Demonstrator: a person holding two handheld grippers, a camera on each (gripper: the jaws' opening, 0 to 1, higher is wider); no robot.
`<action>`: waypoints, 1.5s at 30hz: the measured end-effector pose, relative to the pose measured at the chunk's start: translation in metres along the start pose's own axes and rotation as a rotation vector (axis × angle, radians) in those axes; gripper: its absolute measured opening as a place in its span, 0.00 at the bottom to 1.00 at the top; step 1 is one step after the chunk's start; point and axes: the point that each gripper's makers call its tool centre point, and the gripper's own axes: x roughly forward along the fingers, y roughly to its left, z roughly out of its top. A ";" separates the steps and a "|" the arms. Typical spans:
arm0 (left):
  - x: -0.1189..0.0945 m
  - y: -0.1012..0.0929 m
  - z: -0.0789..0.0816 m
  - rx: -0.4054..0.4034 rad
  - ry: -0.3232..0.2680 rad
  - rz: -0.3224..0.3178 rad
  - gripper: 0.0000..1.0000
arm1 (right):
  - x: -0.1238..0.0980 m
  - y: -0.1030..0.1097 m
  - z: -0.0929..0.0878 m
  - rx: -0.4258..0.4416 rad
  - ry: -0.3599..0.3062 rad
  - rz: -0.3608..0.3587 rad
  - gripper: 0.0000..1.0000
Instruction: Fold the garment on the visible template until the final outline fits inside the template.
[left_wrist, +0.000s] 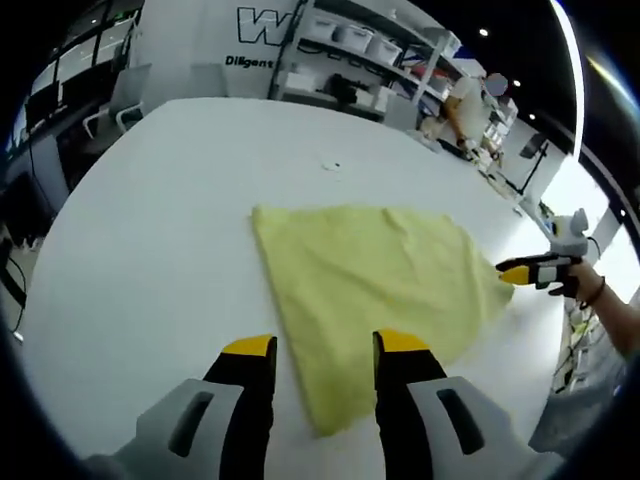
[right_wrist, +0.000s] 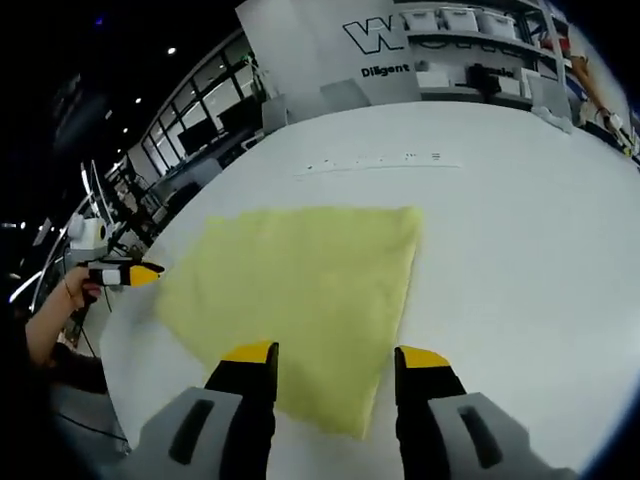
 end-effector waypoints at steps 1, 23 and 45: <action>-0.001 0.000 -0.002 0.002 0.001 0.002 0.37 | 0.000 -0.001 -0.003 0.003 -0.001 -0.004 0.41; -0.009 -0.001 -0.033 -0.019 0.032 0.025 0.23 | -0.017 -0.015 -0.035 0.013 0.020 -0.069 0.11; -0.013 0.000 -0.045 -0.018 0.090 0.024 0.04 | -0.024 -0.022 -0.045 0.032 0.036 -0.109 0.00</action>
